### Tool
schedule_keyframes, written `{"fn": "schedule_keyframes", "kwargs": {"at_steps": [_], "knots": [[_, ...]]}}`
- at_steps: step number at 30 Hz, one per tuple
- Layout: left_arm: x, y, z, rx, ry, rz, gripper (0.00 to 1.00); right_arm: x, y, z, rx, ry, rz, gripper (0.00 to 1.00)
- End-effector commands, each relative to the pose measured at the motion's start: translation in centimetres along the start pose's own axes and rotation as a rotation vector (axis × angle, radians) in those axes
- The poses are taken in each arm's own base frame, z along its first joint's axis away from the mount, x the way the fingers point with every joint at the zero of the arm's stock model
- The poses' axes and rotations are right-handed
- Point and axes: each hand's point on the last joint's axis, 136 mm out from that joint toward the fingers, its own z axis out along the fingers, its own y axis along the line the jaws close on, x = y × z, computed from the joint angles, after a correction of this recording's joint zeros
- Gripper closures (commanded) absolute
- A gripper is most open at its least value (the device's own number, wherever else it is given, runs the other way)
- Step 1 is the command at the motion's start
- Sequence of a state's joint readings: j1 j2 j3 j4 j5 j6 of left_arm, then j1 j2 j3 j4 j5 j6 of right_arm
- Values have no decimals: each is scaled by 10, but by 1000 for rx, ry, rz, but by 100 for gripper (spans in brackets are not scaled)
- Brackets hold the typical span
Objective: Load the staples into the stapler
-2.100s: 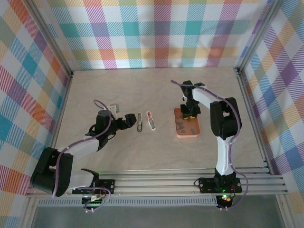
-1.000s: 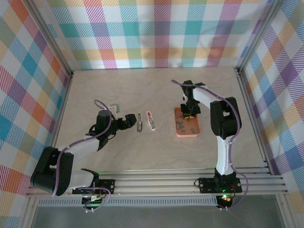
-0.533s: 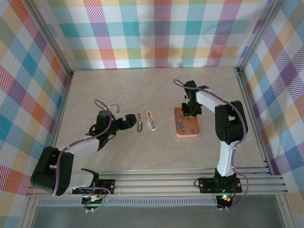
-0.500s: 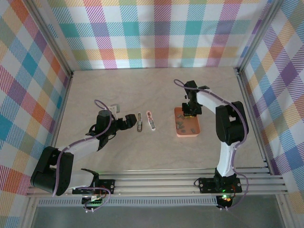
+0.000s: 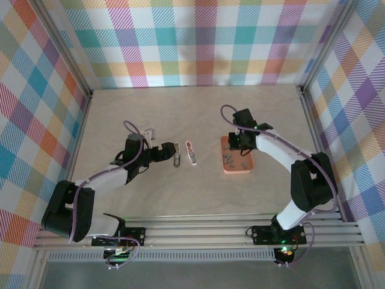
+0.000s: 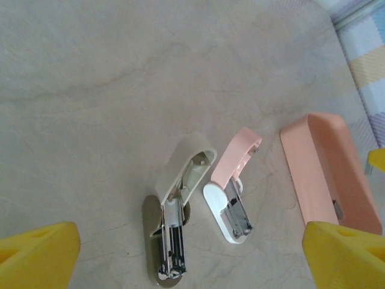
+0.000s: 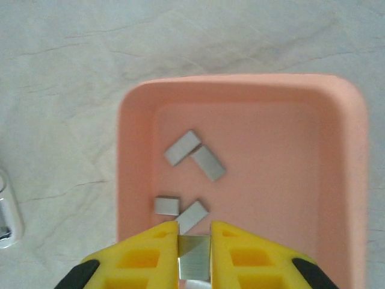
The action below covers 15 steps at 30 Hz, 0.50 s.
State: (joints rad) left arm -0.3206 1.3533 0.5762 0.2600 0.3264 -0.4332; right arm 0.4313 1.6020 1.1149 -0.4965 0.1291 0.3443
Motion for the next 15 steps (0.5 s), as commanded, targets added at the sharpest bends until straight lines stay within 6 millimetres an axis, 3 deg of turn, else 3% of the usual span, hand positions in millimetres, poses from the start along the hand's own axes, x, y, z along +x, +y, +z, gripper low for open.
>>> {"fn": "schedule_keyframes", "kwargs": {"at_steps": [1, 8, 15], "knots": [[13, -10, 6, 33, 91, -26, 8, -10, 15, -7, -28, -94, 13, 82], [28, -6, 2, -9, 138, -35, 14, 2, 38, -12, -92, -142, 13, 82], [38, -3, 13, -15, 180, -84, 25, 6, 52, -11, -132, -141, -12, 82]]}}
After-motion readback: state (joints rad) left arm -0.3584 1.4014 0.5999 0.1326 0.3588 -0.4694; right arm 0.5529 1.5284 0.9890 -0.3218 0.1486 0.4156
